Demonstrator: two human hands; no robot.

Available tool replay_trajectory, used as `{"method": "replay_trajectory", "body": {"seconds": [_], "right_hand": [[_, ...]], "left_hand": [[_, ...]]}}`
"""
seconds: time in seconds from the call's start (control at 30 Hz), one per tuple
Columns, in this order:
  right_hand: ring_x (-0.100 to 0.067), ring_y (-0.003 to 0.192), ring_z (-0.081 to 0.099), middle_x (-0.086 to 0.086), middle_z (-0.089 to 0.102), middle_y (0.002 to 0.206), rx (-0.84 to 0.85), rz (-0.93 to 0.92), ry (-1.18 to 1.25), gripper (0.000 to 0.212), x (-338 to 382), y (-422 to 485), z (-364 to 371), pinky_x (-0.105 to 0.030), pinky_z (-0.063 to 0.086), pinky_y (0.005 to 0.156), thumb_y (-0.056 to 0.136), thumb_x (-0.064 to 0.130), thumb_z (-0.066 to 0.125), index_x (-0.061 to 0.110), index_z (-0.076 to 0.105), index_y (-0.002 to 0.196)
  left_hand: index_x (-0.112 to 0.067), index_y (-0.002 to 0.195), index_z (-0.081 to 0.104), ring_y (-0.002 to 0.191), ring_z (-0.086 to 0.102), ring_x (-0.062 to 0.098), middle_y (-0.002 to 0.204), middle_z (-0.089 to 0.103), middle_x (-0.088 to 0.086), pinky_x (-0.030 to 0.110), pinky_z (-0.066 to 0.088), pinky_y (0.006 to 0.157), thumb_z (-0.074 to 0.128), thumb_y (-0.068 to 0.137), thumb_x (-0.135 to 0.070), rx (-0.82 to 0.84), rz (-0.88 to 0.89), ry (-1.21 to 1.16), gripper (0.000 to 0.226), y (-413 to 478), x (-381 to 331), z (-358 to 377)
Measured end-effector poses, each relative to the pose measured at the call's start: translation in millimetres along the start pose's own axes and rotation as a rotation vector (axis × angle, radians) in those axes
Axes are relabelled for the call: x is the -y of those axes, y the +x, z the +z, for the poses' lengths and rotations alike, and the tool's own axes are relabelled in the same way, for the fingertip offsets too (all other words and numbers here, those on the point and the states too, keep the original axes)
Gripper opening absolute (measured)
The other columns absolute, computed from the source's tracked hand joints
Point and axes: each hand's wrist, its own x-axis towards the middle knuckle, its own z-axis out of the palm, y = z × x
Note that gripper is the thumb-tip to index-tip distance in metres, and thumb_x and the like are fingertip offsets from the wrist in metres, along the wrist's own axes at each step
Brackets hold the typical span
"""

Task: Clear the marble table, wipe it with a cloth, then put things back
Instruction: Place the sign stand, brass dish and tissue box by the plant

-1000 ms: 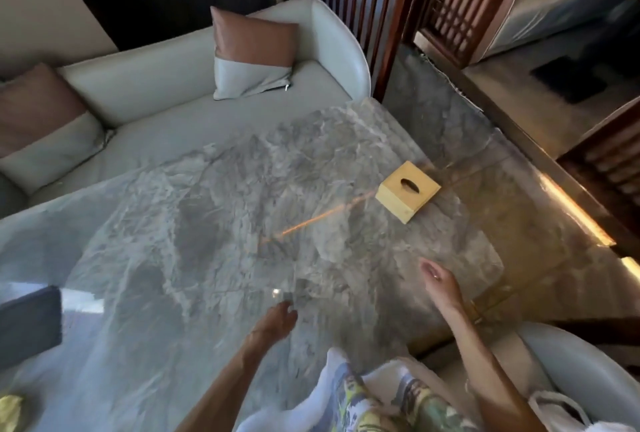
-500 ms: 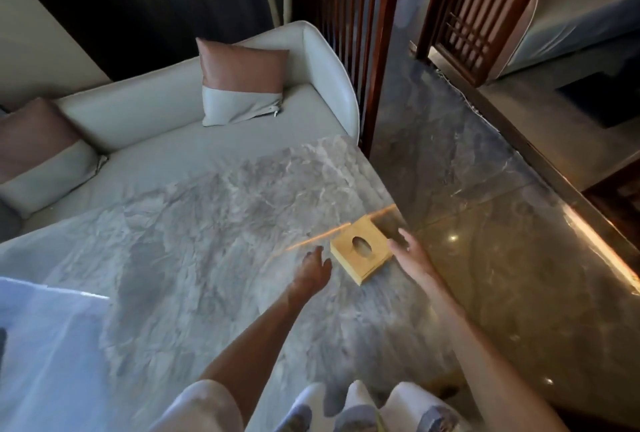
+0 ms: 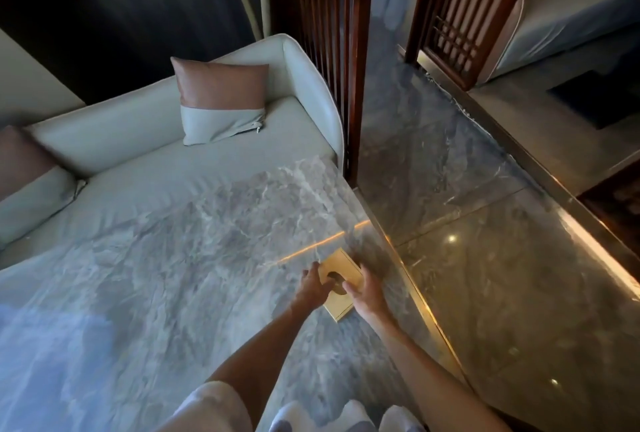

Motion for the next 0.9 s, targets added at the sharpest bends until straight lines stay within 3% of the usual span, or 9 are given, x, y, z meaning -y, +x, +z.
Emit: {"method": "replay_trajectory", "body": {"seconds": [0.1, 0.33, 0.4, 0.5, 0.6, 0.63, 0.7, 0.8, 0.9], "right_hand": [[-0.028, 0.137, 0.041, -0.01, 0.04, 0.15, -0.042, 0.006, 0.023, 0.072, -3, -1, 5, -0.04, 0.037, 0.109, 0.089, 0.043, 0.063, 0.015, 0.032, 0.147], [-0.03, 0.133, 0.045, -0.011, 0.043, 0.147, -0.038, 0.065, -0.085, 0.072, -8, -16, 25, -0.039, 0.041, 0.102, 0.085, 0.033, 0.07, 0.016, 0.036, 0.145], [-0.028, 0.124, 0.054, -0.009, 0.056, 0.136, -0.016, 0.04, -0.099, 0.063, -12, -26, 32, -0.033, 0.043, 0.094, 0.083, 0.03, 0.072, 0.013, 0.045, 0.138], [-0.026, 0.113, 0.06, -0.007, 0.063, 0.122, 0.042, 0.004, -0.119, 0.066, -22, -40, 54, -0.031, 0.048, 0.09, 0.072, 0.043, 0.079, 0.018, 0.054, 0.128], [-0.024, 0.107, 0.064, -0.003, 0.066, 0.115, 0.134, -0.036, -0.16, 0.073, -46, -40, 92, -0.036, 0.052, 0.091, 0.063, 0.044, 0.082, 0.024, 0.053, 0.127], [-0.025, 0.11, 0.063, -0.005, 0.065, 0.118, 0.179, -0.058, -0.146, 0.072, -43, -50, 102, -0.035, 0.051, 0.093, 0.065, 0.033, 0.083, 0.019, 0.052, 0.129], [-0.026, 0.118, 0.057, -0.01, 0.059, 0.128, 0.305, -0.118, -0.156, 0.074, -35, -75, 120, -0.033, 0.044, 0.1, 0.072, 0.017, 0.081, 0.01, 0.046, 0.137], [-0.028, 0.123, 0.054, -0.013, 0.055, 0.134, 0.419, -0.201, -0.284, 0.083, -35, -101, 151, -0.037, 0.042, 0.104, 0.068, 0.032, 0.082, 0.015, 0.044, 0.14], [-0.031, 0.132, 0.043, -0.016, 0.041, 0.143, 0.454, -0.3, -0.415, 0.087, -30, -137, 177, -0.036, 0.035, 0.108, 0.072, 0.036, 0.078, 0.019, 0.035, 0.147]], "left_hand": [[-0.015, 0.138, 0.037, 0.115, 0.054, 0.034, 0.134, 0.044, 0.016, 0.043, 0.052, 0.092, 0.054, 0.092, -0.034, -0.031, -0.031, -0.052, 0.053, 0, 2, 1], [-0.012, 0.128, 0.041, 0.107, 0.056, 0.032, 0.128, 0.04, 0.014, 0.042, 0.055, 0.087, 0.058, 0.089, -0.034, -0.036, -0.114, -0.145, 0.048, -26, 27, 8], [-0.011, 0.126, 0.04, 0.108, 0.055, 0.033, 0.123, 0.038, 0.011, 0.043, 0.053, 0.088, 0.06, 0.087, -0.036, -0.042, -0.162, -0.163, 0.05, -40, 38, 11], [-0.01, 0.123, 0.041, 0.107, 0.054, 0.034, 0.122, 0.037, 0.01, 0.046, 0.053, 0.088, 0.064, 0.083, -0.04, -0.099, -0.231, -0.222, 0.055, -63, 66, 17], [-0.008, 0.123, 0.044, 0.102, 0.055, 0.03, 0.118, 0.041, 0.01, 0.037, 0.055, 0.063, 0.062, 0.083, -0.035, -0.149, -0.298, -0.35, 0.051, -93, 101, 17], [-0.007, 0.122, 0.045, 0.1, 0.058, 0.029, 0.117, 0.045, 0.011, 0.035, 0.055, 0.055, 0.061, 0.084, -0.034, -0.162, -0.32, -0.404, 0.049, -103, 113, 17], [-0.007, 0.117, 0.046, 0.093, 0.064, 0.029, 0.108, 0.054, 0.01, 0.043, 0.06, 0.058, 0.062, 0.082, -0.033, -0.181, -0.363, -0.529, 0.047, -124, 142, 18], [-0.015, 0.117, 0.047, 0.089, 0.067, 0.028, 0.099, 0.057, 0.007, 0.046, 0.061, 0.068, 0.069, 0.073, -0.038, -0.226, -0.447, -0.711, 0.055, -157, 193, 30], [-0.016, 0.114, 0.057, 0.082, 0.069, 0.025, 0.1, 0.067, 0.015, 0.047, 0.062, 0.062, 0.067, 0.057, -0.053, -0.338, -0.497, -0.819, 0.068, -174, 254, 54]]}}
